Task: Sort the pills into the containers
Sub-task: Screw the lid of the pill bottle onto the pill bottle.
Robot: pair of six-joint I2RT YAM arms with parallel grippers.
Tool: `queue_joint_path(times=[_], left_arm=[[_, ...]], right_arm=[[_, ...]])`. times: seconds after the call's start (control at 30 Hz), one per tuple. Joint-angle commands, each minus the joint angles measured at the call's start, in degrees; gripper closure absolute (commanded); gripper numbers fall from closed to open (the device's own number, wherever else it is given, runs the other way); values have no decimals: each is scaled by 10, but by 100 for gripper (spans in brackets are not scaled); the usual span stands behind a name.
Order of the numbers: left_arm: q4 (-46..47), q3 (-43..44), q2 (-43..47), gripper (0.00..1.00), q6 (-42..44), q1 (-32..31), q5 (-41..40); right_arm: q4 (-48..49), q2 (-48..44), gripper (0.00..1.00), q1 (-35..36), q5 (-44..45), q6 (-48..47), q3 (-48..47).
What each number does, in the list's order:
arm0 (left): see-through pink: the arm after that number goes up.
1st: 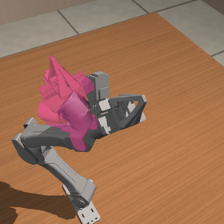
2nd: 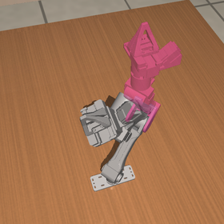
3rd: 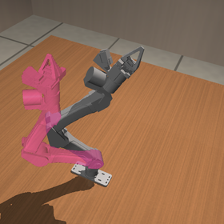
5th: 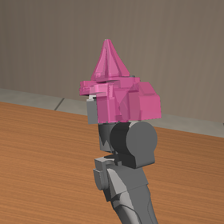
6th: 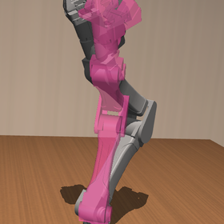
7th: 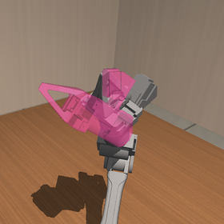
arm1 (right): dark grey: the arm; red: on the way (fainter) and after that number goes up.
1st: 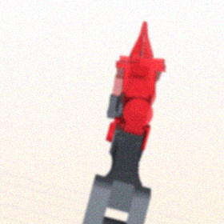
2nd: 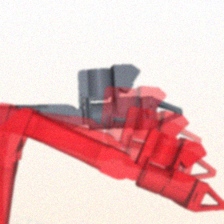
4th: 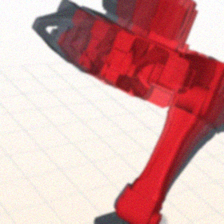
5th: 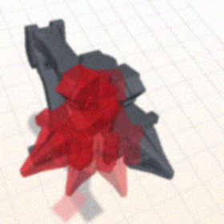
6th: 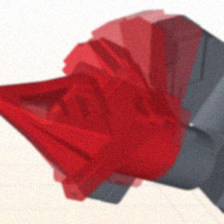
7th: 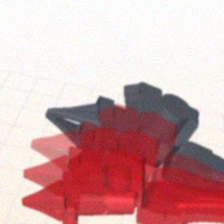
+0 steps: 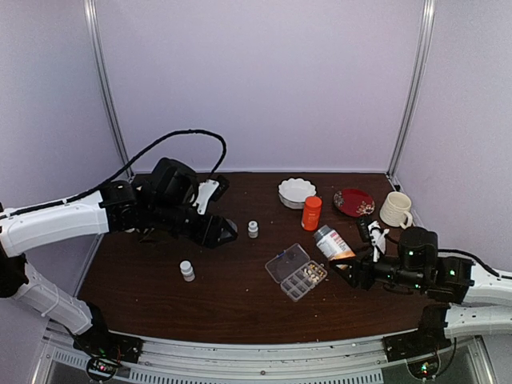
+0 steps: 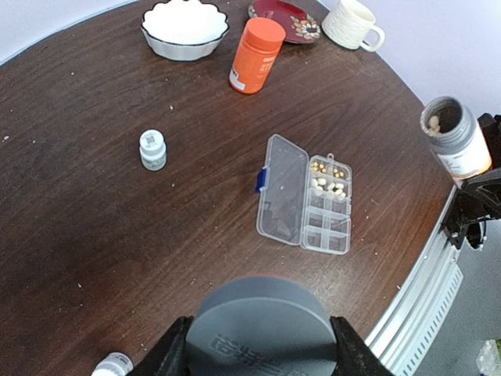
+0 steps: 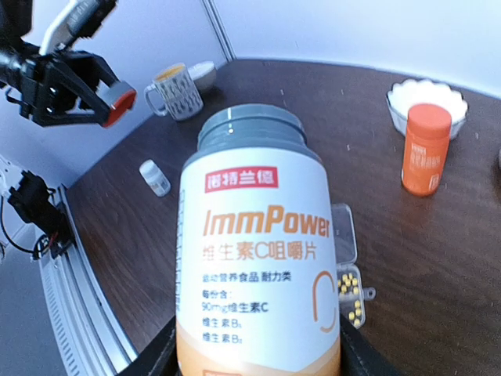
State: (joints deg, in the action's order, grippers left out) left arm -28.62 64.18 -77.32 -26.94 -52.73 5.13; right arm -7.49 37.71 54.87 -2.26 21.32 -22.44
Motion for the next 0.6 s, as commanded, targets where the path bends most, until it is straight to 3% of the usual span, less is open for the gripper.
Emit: queue_joint_path(times=[0.0,0.17,0.33,0.43,0.57], left_arm=[[-2,45,-5,100,-10,-3,26],[-14,79,15,100,-30,-4,57],[-29,99,49,100,-46,-4,53],[-28,104,61,100,-55,-4,54],[-28,104,70,100,-71,-4,61]], right_arm=[[143,-31,100,1,13,-66,4],[306,-6,100,1,56,-111,-13],[473,63,100,1,18,-216,-71],[484,99,100,1,-38,-278,-152],[516,120,100,1,-117,-285,-202]])
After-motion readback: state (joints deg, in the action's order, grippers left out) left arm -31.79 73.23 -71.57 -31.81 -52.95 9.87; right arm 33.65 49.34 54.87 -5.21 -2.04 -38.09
